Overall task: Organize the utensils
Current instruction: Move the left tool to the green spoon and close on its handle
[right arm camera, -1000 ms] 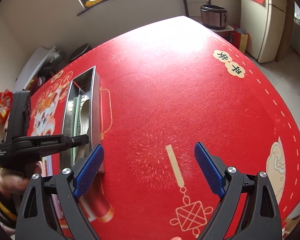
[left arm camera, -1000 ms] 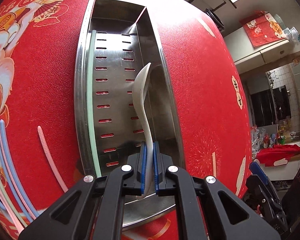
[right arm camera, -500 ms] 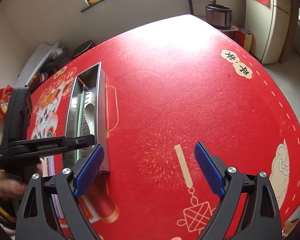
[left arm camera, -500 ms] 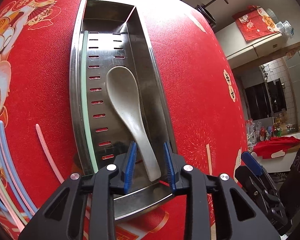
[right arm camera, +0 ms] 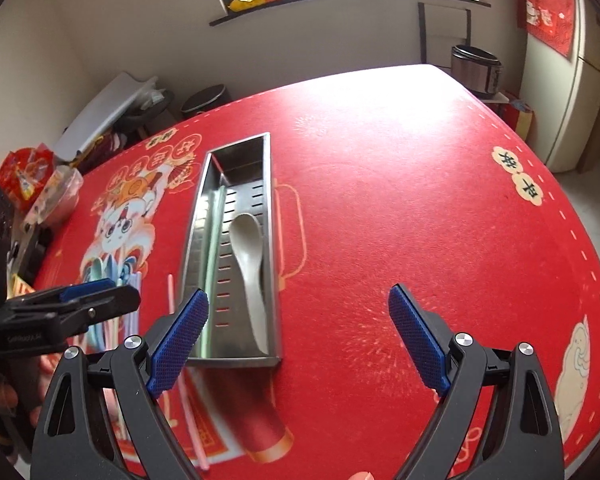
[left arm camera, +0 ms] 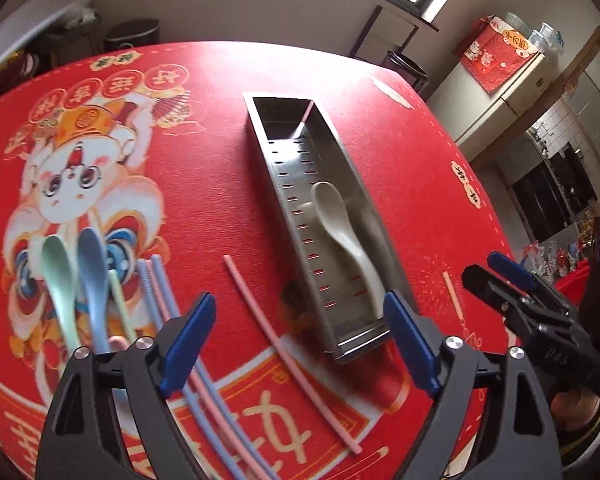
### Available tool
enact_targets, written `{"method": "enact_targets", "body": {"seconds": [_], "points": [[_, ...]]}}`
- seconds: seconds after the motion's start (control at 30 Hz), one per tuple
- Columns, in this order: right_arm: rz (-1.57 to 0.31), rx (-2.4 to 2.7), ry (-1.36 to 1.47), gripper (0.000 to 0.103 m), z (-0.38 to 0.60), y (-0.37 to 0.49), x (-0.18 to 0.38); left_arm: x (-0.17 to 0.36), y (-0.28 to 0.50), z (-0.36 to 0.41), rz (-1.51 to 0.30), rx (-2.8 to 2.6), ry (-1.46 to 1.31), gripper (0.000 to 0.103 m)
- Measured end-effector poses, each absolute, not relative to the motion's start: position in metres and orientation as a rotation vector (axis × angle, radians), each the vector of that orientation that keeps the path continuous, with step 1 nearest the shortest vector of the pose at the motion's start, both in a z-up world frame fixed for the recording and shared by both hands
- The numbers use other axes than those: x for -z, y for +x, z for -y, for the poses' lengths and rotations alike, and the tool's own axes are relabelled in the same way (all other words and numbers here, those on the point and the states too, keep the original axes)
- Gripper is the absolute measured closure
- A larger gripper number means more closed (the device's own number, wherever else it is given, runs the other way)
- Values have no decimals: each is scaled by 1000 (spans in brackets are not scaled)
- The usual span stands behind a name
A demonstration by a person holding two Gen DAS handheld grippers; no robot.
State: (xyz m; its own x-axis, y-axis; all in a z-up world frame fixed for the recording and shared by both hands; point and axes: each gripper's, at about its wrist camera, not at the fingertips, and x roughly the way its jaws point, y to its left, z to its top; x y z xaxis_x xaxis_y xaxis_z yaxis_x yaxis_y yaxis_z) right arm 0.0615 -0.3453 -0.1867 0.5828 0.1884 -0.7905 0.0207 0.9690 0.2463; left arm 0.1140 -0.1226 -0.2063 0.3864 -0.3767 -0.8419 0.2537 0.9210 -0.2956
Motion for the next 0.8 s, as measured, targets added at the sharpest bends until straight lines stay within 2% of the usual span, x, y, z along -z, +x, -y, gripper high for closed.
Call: {"method": "enact_targets", "body": {"seconds": [0.2,0.37,0.63,0.73,0.8], "points": [[-987,-163,209,15,311,67,192,199,83,50,-1049,229,-91,13],[-1021,-229,168,15,281,70,194,212,63,-8,-1080,74,-151,12],[-1106,-215,68,15,254,67,205,238,45,-55,-1128,-29,-262,13],[-1111,-208,78,15,256,65,207,242,47,-60,-1128,-7,-302,21],[-1108,-206,81,15,257,63,205,244,51,-59,-1127,12,-319,34]]}}
